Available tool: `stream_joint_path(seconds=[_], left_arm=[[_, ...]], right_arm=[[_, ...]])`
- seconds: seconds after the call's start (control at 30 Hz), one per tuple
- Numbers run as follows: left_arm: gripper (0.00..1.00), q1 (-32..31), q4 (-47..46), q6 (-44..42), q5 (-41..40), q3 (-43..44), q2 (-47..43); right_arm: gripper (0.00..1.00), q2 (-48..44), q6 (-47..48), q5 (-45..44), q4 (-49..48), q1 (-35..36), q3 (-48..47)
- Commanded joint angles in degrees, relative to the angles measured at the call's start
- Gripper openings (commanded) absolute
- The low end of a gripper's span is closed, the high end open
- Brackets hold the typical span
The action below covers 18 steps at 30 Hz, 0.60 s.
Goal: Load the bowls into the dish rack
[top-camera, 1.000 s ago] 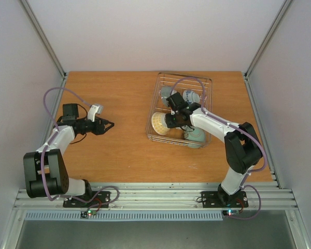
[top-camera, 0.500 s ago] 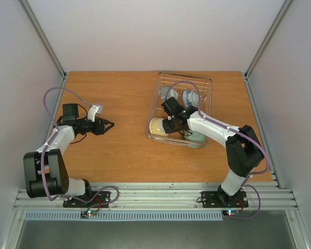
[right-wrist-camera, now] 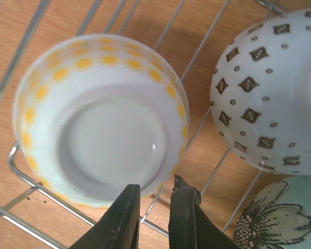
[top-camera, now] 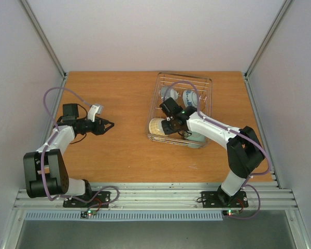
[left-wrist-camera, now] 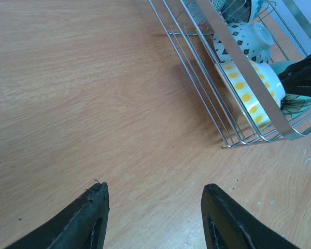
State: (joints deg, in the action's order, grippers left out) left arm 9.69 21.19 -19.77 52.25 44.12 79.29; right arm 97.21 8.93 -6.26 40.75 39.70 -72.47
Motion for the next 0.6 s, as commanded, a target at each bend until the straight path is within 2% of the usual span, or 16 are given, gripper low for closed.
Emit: stream_joint_path(seconds=[0.0, 0.23, 0.33, 0.4, 0.57], left_arm=[[0.50, 0.4, -0.5, -0.7, 0.7, -0.1, -0.8], [0.50, 0.4, -0.4, -0.6, 0.7, -0.1, -0.9], [0.50, 0.4, -0.4, -0.6, 0.7, -0.1, -0.9], [0.50, 0.4, -0.5, -0.6, 0.6, -0.1, -0.8], [0.49, 0.4, -0.6, -0.5, 0.1, -0.1, -1.0]], right_arm=[[0.19, 0.2, 1.1, -0.1, 1.3, 1.2, -3.4], [0.19, 2.1, 1.4, -0.5, 1.6, 2.2, -5.9], [0.23, 1.2, 1.7, -2.8, 2.1, 2.2, -6.5], [0.30, -0.1, 1.9, -5.7, 2.7, 2.3, -6.8], [0.64, -5.0, 2.3, -11.5, 3.2, 2.2, -5.4]])
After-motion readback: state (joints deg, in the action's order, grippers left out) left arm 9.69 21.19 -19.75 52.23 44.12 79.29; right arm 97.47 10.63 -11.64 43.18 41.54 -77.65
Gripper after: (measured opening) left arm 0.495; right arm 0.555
